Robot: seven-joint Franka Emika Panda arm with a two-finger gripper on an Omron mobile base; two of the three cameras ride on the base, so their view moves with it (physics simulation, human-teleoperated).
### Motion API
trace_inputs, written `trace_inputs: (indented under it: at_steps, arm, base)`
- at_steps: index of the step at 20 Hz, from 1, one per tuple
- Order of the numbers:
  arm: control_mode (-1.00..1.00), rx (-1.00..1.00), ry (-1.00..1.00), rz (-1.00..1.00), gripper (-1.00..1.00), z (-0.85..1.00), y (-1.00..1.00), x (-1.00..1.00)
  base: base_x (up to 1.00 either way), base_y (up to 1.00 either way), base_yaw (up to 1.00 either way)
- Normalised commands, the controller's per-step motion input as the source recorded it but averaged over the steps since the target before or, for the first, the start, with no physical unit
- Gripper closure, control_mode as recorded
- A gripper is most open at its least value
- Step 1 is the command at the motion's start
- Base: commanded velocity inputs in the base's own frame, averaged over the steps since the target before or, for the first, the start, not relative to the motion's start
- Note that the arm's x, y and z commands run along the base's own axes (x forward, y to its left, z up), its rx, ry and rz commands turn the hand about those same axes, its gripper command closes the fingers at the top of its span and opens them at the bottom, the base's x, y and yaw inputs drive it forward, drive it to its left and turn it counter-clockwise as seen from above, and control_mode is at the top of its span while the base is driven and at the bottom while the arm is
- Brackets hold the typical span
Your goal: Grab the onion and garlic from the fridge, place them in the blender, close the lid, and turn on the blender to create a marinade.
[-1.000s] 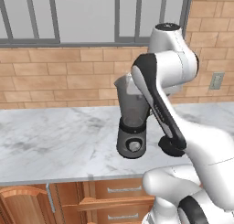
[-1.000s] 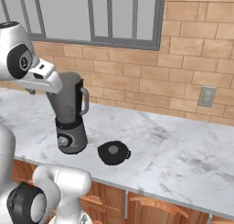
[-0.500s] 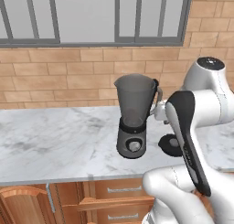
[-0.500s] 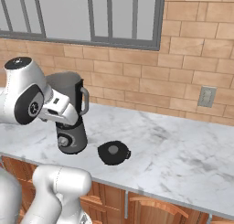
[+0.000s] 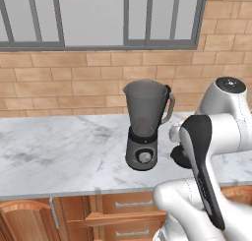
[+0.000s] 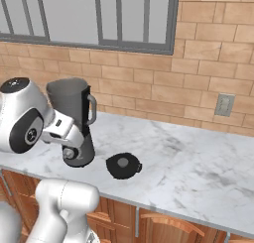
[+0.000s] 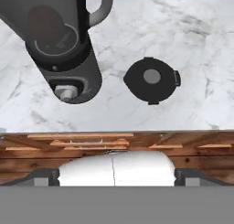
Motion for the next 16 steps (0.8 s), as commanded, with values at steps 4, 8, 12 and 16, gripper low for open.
trace_inputs:
  at_steps: [4, 8, 12, 16]
  arm:
    - [1.00, 0.00, 0.00, 0.00, -1.00, 0.00, 0.00, 0.00]
    - [1.00, 0.00, 0.00, 0.00, -1.00, 0.00, 0.00, 0.00]
    - [1.00, 0.00, 0.00, 0.00, -1.00, 0.00, 0.00, 0.00]
    - [1.00, 0.00, 0.00, 0.00, -1.00, 0.00, 0.00, 0.00]
  base:
    - [-1.00, -0.21, 0.21]
    - [-0.92, 0.00, 0.26]
    - [-0.85, 0.00, 0.32]
    - [-0.78, 0.00, 0.34]
